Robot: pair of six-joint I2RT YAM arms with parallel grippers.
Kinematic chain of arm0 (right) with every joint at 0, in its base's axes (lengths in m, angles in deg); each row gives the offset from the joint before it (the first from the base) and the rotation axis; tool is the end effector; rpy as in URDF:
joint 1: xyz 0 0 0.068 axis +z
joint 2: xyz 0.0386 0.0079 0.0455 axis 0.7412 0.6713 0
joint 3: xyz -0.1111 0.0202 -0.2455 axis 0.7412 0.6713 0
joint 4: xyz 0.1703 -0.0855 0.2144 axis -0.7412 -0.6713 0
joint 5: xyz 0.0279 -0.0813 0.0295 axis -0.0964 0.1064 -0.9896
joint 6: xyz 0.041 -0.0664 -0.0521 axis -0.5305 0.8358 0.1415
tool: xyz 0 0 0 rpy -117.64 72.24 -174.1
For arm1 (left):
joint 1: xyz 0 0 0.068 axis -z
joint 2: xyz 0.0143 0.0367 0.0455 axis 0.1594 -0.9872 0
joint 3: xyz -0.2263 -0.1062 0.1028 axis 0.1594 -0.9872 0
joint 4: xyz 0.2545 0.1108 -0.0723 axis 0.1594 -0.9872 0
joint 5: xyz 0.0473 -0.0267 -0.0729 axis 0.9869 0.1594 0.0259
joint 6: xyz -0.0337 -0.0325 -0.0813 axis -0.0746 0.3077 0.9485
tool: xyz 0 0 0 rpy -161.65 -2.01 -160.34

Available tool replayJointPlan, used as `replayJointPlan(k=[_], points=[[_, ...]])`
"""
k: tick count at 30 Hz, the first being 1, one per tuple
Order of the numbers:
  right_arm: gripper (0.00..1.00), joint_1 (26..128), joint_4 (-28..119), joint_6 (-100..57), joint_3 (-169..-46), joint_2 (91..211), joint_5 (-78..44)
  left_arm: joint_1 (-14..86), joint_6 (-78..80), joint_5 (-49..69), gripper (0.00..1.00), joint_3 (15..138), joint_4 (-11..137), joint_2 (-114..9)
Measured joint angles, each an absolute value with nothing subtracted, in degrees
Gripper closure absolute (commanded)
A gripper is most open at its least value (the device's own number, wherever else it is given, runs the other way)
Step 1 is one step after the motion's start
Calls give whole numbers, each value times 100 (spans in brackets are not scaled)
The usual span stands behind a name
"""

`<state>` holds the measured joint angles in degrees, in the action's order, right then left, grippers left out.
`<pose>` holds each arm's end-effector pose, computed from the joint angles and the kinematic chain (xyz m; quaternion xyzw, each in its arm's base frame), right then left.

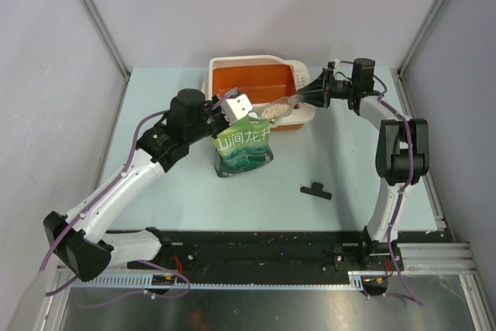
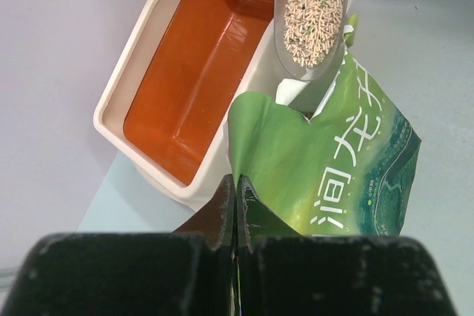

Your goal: Fill the litter box with clean litter

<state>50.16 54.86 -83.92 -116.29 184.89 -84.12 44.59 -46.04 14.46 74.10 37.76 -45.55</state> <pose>0.4805 0.1012 0.2271 0.0832 0.7370 0.6674 0.0666 0.2758 -0.2031 0.3622 0.4939 0.6668 -0.0306 0.5573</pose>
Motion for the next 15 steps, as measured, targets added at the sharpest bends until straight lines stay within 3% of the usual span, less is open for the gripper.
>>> replayJointPlan(k=[8,15], points=[[100,5011,5632,-8589,-12322,19018,-8318,4455,-4606,1570,100,7419,3783,-4601],[100,4896,5545,-8355,-13834,19980,-7951,4455,-4608,1675,100,7506,3763,-4701]])
